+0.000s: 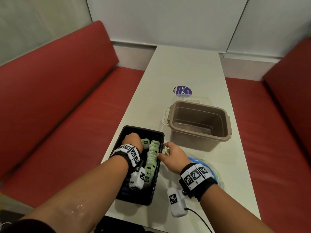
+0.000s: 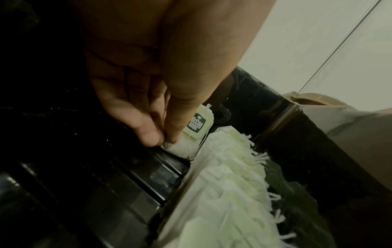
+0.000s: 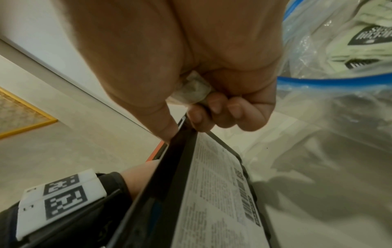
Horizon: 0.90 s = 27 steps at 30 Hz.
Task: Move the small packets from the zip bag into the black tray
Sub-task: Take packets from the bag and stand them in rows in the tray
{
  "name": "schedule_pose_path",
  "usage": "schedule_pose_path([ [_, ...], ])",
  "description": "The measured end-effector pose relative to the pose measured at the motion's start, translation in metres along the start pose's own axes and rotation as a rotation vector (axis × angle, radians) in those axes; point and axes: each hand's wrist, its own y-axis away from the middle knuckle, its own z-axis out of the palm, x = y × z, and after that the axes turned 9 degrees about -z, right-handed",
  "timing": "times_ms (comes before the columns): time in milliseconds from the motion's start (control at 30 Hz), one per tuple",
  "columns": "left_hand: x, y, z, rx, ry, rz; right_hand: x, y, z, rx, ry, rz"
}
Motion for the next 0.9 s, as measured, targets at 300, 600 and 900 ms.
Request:
schedule_pose_path([
  [300,-0.003,0.003,0.0,-0.105,0.058,-0.006,-0.004,0.003,-0.002,-0.012,0.071,0.006],
  [600,-0.011,0.057,-0.059,0.002,0.299,0.238,-0.022,0.022,-0.014,0.069,-0.19,-0.059],
  [900,-0.004,0.128,-0.103,-0.022,0.257,0.626,-0.028,0.03,-0.013,0.138,-0.128,-0.308],
])
